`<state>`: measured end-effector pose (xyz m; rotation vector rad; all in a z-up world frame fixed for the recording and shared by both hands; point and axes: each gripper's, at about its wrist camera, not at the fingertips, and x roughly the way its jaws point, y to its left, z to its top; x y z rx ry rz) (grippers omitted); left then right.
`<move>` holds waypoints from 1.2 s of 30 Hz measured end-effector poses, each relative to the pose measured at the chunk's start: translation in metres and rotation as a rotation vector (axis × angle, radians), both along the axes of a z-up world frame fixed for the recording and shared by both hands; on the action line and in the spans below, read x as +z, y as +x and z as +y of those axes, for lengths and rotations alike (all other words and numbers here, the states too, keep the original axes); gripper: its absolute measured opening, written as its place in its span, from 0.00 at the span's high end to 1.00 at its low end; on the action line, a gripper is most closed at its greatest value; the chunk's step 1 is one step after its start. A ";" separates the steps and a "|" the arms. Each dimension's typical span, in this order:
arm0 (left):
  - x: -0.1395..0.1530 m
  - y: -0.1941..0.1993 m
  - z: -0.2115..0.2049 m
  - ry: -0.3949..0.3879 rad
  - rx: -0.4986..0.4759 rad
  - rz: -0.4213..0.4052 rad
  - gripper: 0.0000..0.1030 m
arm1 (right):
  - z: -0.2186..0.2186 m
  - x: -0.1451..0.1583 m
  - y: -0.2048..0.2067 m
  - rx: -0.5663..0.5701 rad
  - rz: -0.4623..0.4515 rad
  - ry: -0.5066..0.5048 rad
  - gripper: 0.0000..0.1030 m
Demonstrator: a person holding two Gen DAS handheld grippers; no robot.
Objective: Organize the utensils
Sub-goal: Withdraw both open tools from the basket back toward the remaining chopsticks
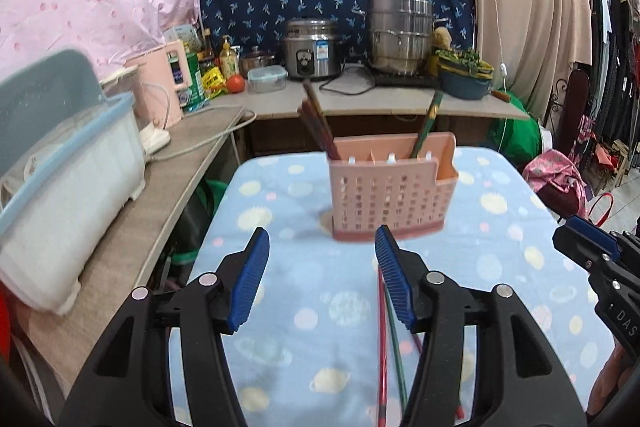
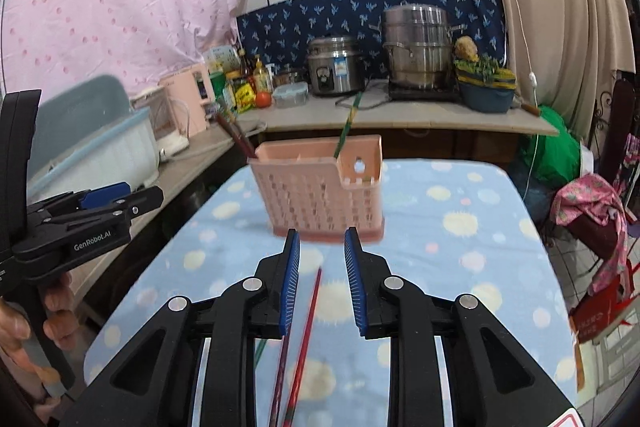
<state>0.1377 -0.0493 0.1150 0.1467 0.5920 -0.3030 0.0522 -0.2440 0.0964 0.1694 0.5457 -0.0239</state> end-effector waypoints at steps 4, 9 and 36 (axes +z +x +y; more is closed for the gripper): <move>-0.024 -0.021 0.012 -0.009 0.000 0.049 0.49 | 0.005 -0.022 -0.017 0.002 0.053 0.023 0.78; -0.049 -0.038 0.020 -0.019 0.006 0.108 0.49 | 0.015 -0.046 -0.030 -0.004 0.104 0.051 0.78; -0.129 -0.063 0.017 0.008 0.010 0.275 0.49 | 0.050 -0.135 -0.026 0.007 0.291 0.035 0.79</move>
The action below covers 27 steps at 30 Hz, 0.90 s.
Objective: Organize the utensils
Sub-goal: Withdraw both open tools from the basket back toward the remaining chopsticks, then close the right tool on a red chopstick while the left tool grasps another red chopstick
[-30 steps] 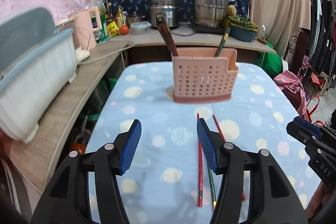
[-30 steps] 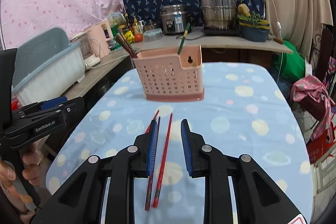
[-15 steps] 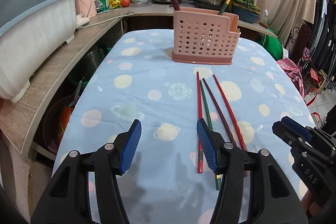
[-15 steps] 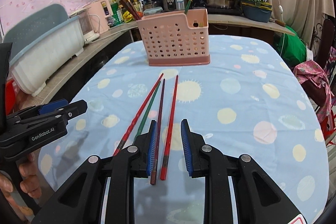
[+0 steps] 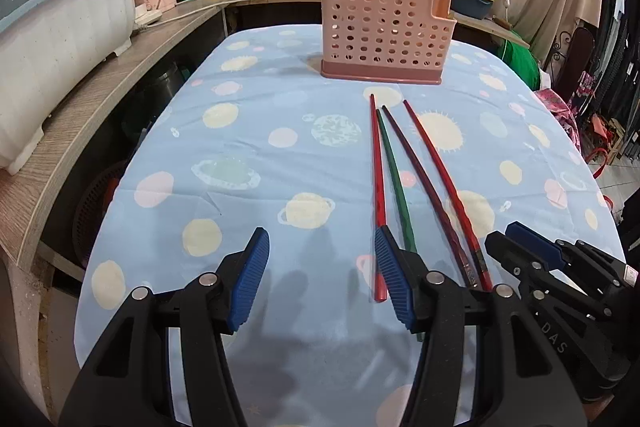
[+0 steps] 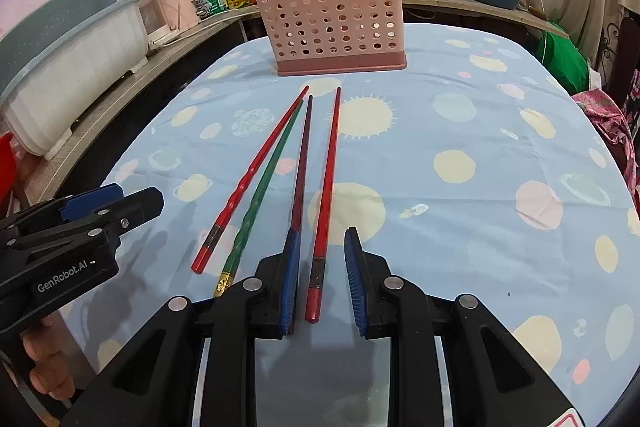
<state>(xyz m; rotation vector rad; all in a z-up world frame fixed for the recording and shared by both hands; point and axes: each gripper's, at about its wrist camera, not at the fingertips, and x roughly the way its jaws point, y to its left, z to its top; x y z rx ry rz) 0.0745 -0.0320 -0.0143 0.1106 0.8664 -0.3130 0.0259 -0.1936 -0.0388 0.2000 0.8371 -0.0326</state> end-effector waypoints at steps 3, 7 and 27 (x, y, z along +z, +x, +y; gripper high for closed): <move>-0.005 0.000 0.000 0.001 0.000 0.011 0.49 | 0.001 -0.006 0.001 0.001 0.014 -0.002 0.81; -0.010 0.001 0.001 0.002 0.003 0.027 0.49 | 0.001 -0.012 0.003 0.001 0.029 -0.006 0.86; -0.022 -0.002 -0.005 -0.003 -0.014 0.059 0.49 | -0.005 -0.021 -0.009 -0.023 0.022 -0.009 0.94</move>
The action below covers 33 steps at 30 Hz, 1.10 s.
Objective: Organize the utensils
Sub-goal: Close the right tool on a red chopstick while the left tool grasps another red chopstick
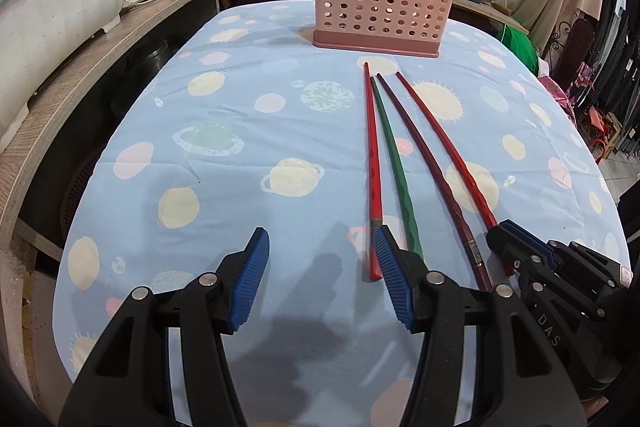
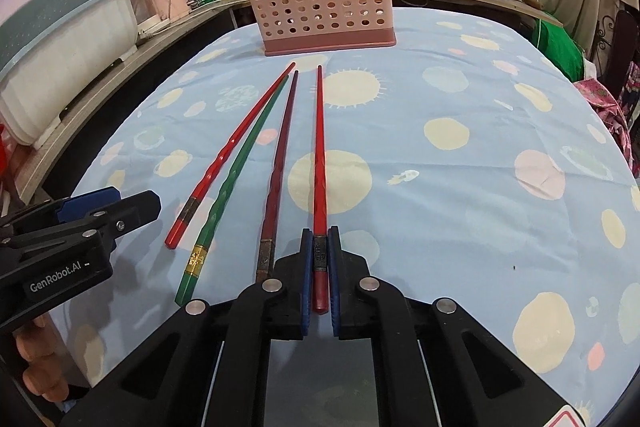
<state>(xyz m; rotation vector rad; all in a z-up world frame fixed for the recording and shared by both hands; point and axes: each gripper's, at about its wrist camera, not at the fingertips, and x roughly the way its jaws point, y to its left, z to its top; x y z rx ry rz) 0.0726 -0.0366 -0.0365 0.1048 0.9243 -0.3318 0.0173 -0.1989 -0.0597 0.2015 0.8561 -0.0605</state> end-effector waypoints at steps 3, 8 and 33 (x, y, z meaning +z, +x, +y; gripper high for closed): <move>-0.002 -0.001 -0.002 -0.006 -0.008 0.005 0.49 | -0.004 0.000 -0.004 -0.013 -0.002 0.009 0.94; -0.008 0.000 -0.008 -0.015 -0.022 0.026 0.49 | -0.009 -0.001 -0.006 -0.023 -0.004 0.019 0.94; -0.019 0.002 -0.022 0.032 -0.040 0.020 0.92 | -0.011 -0.001 -0.011 -0.027 -0.013 0.031 0.94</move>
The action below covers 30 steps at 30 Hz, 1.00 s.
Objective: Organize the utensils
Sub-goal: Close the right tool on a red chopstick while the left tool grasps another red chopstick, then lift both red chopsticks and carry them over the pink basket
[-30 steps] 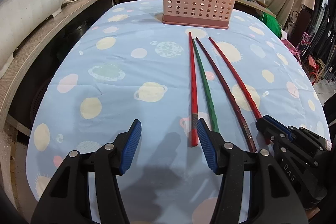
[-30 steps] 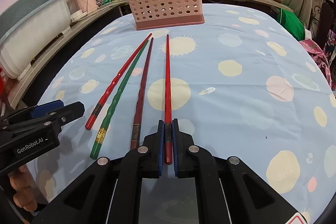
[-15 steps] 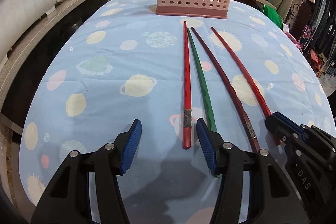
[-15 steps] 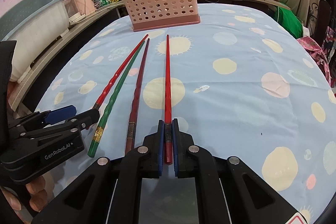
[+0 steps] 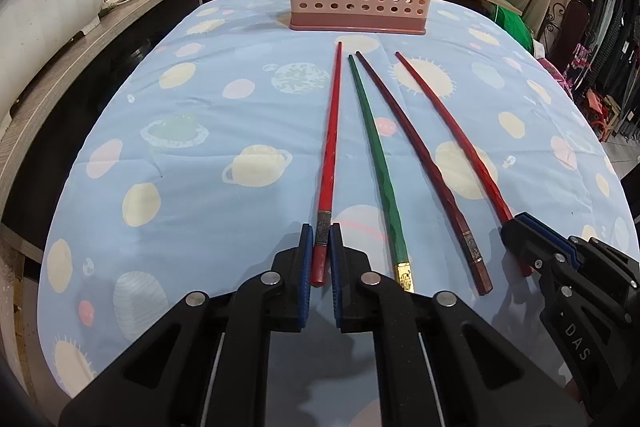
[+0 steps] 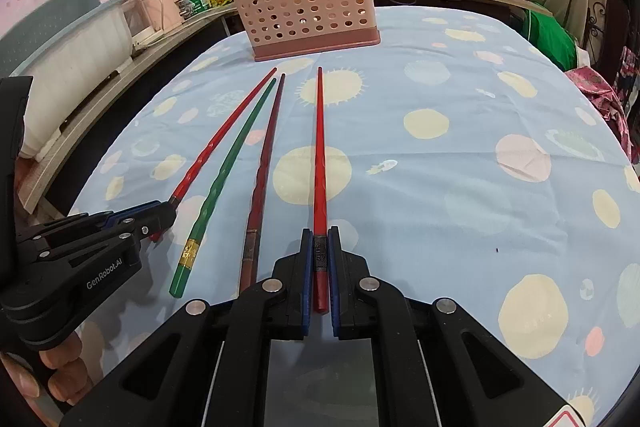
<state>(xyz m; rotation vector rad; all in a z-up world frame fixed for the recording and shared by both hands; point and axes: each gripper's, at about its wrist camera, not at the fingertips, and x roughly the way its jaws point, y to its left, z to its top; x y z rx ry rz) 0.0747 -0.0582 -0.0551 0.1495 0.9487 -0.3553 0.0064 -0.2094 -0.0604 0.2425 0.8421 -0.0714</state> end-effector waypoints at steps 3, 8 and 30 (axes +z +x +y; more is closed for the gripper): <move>0.001 0.000 0.002 -0.002 0.005 0.011 0.93 | -0.001 0.002 -0.004 -0.004 -0.001 0.002 0.94; 0.006 -0.003 0.007 -0.005 0.014 0.014 0.93 | -0.005 0.014 -0.012 -0.017 -0.027 0.011 0.94; 0.103 -0.013 0.026 -0.096 0.006 -0.134 0.93 | -0.040 0.110 -0.031 -0.068 -0.224 0.048 0.94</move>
